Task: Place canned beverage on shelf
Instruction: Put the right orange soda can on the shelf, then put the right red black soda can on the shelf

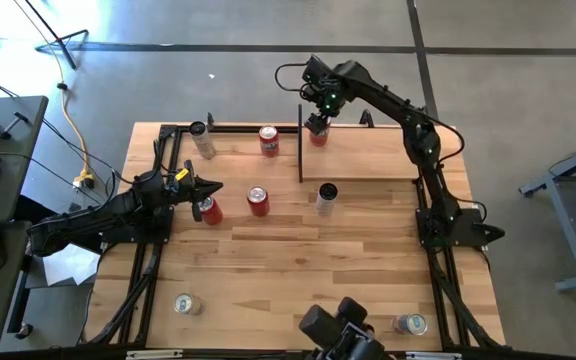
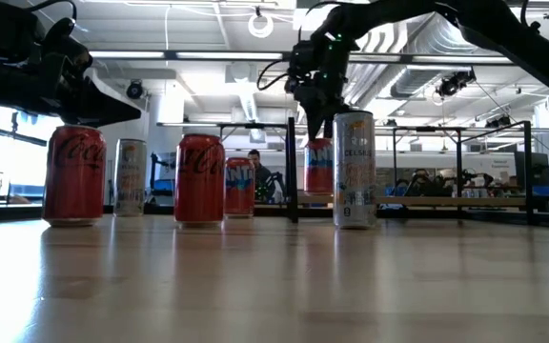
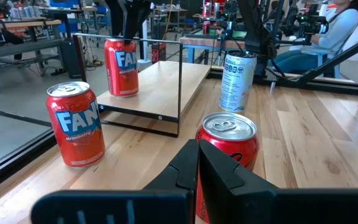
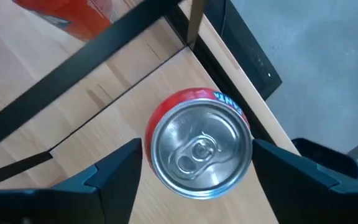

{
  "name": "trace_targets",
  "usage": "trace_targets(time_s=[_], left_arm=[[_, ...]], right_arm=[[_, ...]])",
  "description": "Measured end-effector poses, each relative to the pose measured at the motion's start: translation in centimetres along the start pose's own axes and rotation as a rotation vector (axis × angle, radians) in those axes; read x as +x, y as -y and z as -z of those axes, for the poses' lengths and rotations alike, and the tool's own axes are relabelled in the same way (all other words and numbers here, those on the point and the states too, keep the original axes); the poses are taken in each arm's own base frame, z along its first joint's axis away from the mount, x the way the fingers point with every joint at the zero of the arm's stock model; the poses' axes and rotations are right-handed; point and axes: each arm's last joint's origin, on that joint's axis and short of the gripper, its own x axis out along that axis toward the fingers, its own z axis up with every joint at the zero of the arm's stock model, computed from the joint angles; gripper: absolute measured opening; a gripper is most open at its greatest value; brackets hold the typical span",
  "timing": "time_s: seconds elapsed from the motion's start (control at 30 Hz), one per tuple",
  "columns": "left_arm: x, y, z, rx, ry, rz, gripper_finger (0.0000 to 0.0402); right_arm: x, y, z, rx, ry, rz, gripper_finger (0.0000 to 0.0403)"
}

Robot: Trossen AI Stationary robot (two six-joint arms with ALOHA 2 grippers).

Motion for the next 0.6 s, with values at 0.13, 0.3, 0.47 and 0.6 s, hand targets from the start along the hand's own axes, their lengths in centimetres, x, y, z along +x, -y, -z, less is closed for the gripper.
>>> trace_targets(time_s=[0.13, 0.3, 0.47, 0.6], left_arm=[[0.0, 0.0, 0.0, 0.0, 0.0, 0.0, 0.0005], [0.0, 0.0, 0.0, 0.0, 0.0, -0.001, 0.0005], [0.0, 0.0, 0.0, 0.0, 0.0, 0.0, 0.0005], [0.0, 0.0, 0.0, 0.0, 0.0, 0.0, 0.0005]], right_arm=[[-0.5, 0.0, -0.2, -0.021, 0.021, 0.02, 0.0294], [-2.0, -0.3, -0.4, -0.078, 0.075, 0.054, 0.0294], [-4.6, -1.1, 0.2, -0.164, 0.112, 0.117, 0.0294], [-6.2, -1.6, 0.7, -0.183, 0.136, 0.147, 0.0262]])
